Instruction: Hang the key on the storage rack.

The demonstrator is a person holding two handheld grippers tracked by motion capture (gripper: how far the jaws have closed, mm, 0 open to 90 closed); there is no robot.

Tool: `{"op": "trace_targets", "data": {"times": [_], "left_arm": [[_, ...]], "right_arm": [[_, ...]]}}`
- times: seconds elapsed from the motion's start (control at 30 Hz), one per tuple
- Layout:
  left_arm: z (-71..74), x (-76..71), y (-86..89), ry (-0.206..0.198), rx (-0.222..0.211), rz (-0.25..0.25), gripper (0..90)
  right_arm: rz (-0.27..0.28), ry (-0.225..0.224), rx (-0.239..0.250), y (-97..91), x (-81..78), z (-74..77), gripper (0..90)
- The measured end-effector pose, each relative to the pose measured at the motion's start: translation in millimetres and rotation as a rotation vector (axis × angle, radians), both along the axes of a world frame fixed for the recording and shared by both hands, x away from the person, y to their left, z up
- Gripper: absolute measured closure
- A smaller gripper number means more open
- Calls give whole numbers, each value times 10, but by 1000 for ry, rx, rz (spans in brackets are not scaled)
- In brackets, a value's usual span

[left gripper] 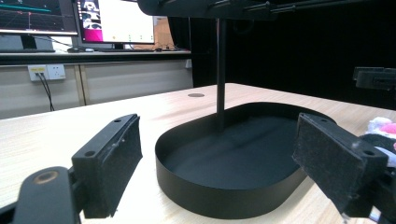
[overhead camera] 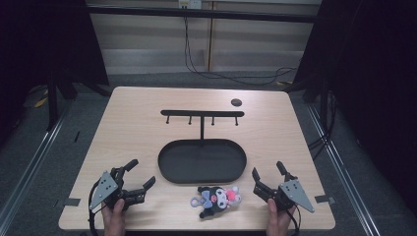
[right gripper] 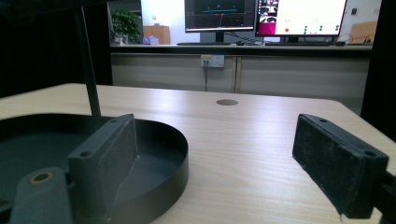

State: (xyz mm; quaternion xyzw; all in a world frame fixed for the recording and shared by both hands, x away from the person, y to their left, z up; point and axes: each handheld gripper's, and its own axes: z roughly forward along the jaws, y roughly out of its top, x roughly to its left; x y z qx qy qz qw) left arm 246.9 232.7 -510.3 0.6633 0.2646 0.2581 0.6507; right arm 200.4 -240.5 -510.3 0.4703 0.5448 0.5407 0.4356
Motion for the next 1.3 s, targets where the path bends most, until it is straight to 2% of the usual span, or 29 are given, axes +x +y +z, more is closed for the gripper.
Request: {"op": "trace_targets", "data": {"times": [0.1,0.17,0.2,0.27,0.33,0.47,0.57,0.73,0.87,0.93,0.97,1.03,1.07,1.13,1.2,1.23,1.3], "left_arm": [[0,0,0,0,0,0,152],[0,1,0,0,0,0,152],[0,1,0,1,-1,0,152],[0,2,-1,0,-2,1,152],[-1,3,-6,4,-10,2,152],[0,3,-7,4,-10,5,152],[0,3,-7,4,-10,5,152],[0,3,-6,2,-7,4,152],[0,3,-7,2,-8,4,152],[0,2,-7,1,-7,4,152],[0,2,-7,1,-7,4,152],[0,2,-7,2,-7,4,152],[0,2,-7,1,-7,5,152],[0,2,-7,2,-7,5,152],[0,2,-7,2,-8,5,152],[0,2,-7,1,-7,5,152],[0,2,-7,1,-7,4,152]], "right_arm": [[3,16,-29,30,14,7,132],[9,43,-49,50,33,16,132],[11,67,-42,52,43,23,132],[60,123,-27,40,61,37,132],[102,143,-24,38,66,42,132],[162,151,-47,65,69,45,135],[172,150,-74,97,68,47,147],[209,199,-84,136,117,58,268],[216,215,-94,193,115,101,299],[257,194,-96,212,91,142,327],[283,198,-91,221,83,165,327],[312,220,-87,258,82,209,327],[339,241,-101,308,89,252,328],[351,247,-106,331,94,271,327],[400,269,-109,380,112,310,412],[431,275,-117,405,117,332,418],[457,287,-120,462,130,383,396]]}}
